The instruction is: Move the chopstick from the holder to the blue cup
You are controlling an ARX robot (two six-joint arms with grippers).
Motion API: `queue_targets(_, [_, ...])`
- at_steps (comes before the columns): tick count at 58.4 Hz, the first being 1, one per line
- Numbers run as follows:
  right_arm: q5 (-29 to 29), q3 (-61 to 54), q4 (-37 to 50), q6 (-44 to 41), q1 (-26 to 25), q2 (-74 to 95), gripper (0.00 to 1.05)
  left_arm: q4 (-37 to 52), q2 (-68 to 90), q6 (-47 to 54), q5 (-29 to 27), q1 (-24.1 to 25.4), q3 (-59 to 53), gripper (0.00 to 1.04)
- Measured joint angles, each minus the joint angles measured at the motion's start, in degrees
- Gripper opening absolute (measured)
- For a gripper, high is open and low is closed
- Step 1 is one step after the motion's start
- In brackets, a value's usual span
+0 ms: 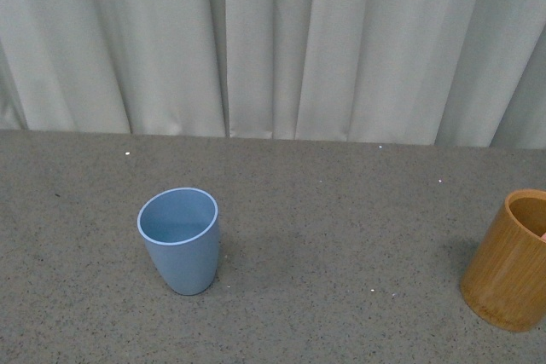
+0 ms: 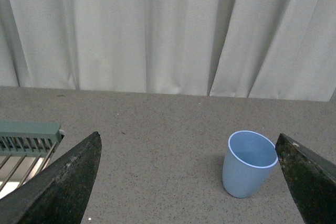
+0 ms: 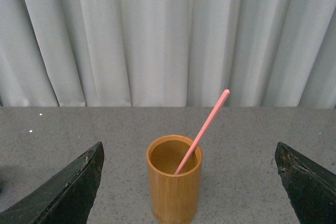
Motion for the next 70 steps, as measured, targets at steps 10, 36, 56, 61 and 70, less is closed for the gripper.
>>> queue_targets(10, [0.0, 0.0, 0.0, 0.0, 0.0, 0.0, 0.95, 0.0, 0.0, 0.0, 0.0, 0.0, 0.0, 0.98])
queue_targets(36, [0.0, 0.0, 0.0, 0.0, 0.0, 0.0, 0.95, 0.0, 0.0, 0.0, 0.0, 0.0, 0.0, 0.98])
queue_targets(56, [0.0, 0.0, 0.0, 0.0, 0.0, 0.0, 0.95, 0.0, 0.0, 0.0, 0.0, 0.0, 0.0, 0.98])
queue_targets(61, [0.0, 0.0, 0.0, 0.0, 0.0, 0.0, 0.95, 0.0, 0.0, 0.0, 0.0, 0.0, 0.0, 0.98])
queue_targets(70, [0.0, 0.0, 0.0, 0.0, 0.0, 0.0, 0.95, 0.0, 0.0, 0.0, 0.0, 0.0, 0.0, 0.98])
